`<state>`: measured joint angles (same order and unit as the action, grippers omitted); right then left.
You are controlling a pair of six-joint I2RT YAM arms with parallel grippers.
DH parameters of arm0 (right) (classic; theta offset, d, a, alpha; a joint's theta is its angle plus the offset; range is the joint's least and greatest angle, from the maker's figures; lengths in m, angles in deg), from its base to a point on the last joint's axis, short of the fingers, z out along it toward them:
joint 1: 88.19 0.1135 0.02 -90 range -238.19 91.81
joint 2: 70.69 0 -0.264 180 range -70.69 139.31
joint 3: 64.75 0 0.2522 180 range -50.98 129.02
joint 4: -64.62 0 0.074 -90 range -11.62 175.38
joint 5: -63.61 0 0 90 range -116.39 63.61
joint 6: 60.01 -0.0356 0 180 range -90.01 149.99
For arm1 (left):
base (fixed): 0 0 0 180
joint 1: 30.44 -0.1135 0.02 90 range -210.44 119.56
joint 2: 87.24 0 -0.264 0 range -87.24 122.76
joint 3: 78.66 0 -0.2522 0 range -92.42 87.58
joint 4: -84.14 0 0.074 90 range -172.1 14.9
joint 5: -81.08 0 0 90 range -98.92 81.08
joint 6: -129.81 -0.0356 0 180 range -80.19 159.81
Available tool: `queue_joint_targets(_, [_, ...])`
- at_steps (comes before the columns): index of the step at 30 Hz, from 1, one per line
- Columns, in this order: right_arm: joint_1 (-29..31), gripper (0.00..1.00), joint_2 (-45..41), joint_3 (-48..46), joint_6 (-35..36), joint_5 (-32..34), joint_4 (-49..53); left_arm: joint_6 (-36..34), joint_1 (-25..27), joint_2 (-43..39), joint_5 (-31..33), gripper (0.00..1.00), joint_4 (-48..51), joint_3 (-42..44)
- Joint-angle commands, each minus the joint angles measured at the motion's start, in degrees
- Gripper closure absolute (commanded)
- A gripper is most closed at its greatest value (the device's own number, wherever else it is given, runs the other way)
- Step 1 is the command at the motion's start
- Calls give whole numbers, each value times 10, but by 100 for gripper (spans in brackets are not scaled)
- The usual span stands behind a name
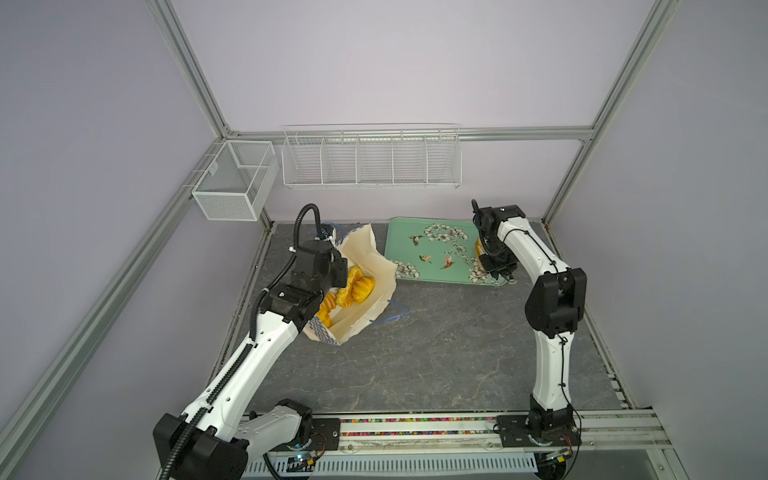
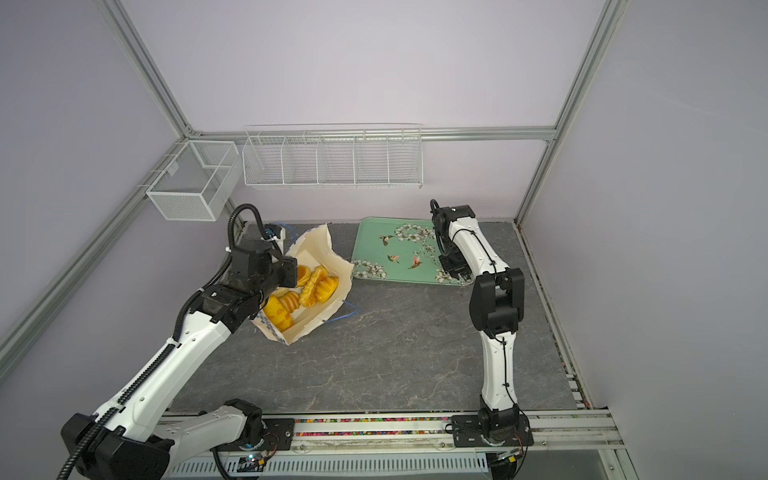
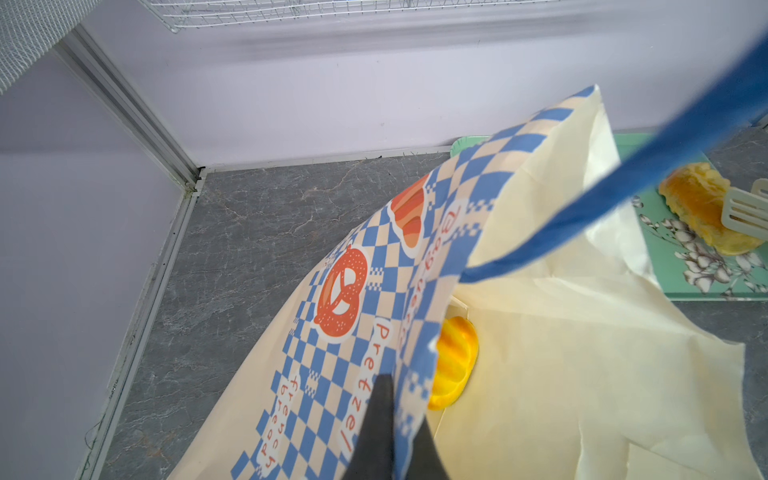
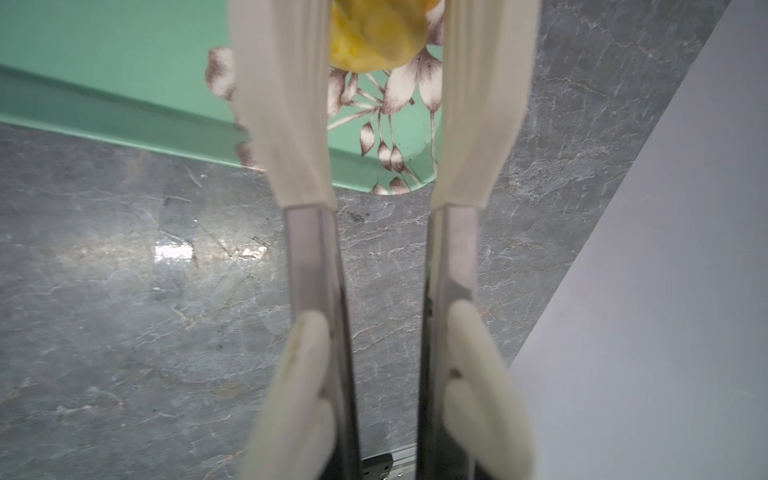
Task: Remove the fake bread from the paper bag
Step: 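Lower the bread onto the green tray with the right tongs and release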
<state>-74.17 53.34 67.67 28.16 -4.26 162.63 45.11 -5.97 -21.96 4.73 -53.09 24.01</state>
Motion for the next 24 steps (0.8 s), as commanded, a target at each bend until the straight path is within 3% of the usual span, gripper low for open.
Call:
queue_joint_targets(1, [7,62,5,8,2,-38,9,-5,-3,3,-7,100,3,6])
queue_joint_targets(17, [39,58,-14,3,-16,-167,-41,-5,-3,-6,-5,100,13,7])
queue_joint_targets(24, [34,61,-38,0,-30,-210,-61,-6,-2,-9,-7,100,12,8])
